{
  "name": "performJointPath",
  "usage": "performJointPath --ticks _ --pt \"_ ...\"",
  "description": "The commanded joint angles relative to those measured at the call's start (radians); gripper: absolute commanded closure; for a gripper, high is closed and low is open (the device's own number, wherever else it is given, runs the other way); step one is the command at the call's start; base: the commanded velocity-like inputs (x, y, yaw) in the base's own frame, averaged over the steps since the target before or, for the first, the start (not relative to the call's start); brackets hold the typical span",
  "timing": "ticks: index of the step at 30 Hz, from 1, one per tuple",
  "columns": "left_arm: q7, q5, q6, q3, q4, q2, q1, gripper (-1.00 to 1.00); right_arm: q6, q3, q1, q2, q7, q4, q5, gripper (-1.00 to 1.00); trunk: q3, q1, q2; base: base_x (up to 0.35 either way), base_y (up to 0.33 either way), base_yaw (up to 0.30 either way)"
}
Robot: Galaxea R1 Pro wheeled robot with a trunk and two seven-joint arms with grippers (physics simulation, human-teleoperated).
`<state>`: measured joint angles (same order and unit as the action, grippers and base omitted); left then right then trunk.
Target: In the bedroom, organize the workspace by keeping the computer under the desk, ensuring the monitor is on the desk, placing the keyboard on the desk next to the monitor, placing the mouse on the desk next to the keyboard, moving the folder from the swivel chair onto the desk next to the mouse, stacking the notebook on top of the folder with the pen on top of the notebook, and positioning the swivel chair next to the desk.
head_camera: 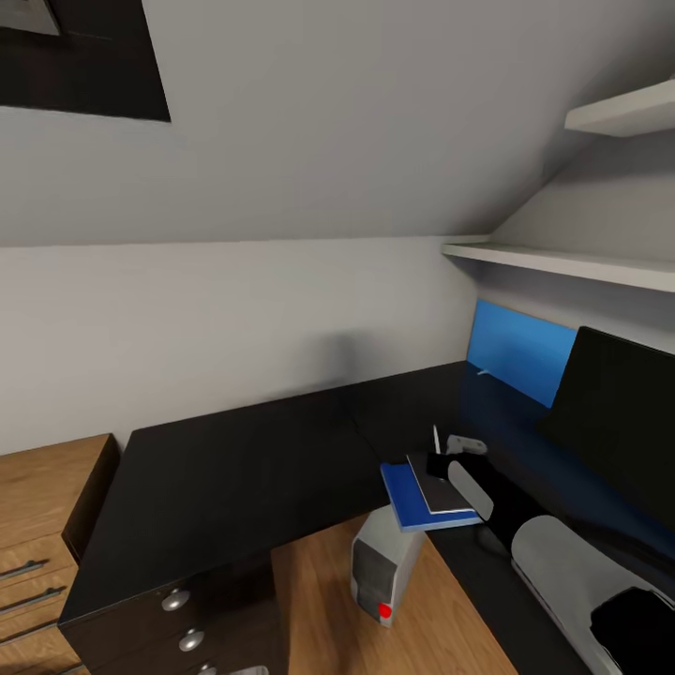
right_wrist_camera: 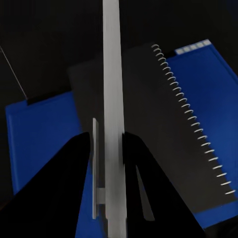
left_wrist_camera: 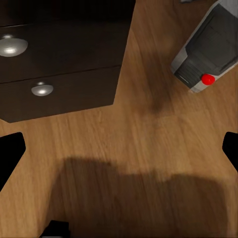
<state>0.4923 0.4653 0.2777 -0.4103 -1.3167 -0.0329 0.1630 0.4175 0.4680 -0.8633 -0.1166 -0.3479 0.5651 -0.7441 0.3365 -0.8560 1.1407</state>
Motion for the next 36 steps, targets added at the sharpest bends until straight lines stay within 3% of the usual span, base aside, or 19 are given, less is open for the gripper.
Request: performJointPath --ticks 1,10,36 --pt "0.007 0.007 -0.005 -0.002 -0.002 -0.001 0.0 -1.0 0.003 0.009 -0.001 -0.002 -0.01 -0.001 -0.011 1.0 0.004 -0.004 0.008 0.0 0.0 0.0" --pt "0.003 0.009 -0.066 -0.002 -0.001 -0.001 0.0 -1.0 0.006 0.009 -0.001 -0.002 -0.012 -0.006 -0.011 1.0 0.032 -0.039 0.071 0.0 0.0 0.0" --pt "0.005 0.008 -0.068 -0.002 0.002 0.001 0.0 -1.0 0.006 0.009 -0.001 -0.002 -0.013 -0.007 -0.011 1.0 0.114 -0.138 0.253 0.0 0.0 0.0"
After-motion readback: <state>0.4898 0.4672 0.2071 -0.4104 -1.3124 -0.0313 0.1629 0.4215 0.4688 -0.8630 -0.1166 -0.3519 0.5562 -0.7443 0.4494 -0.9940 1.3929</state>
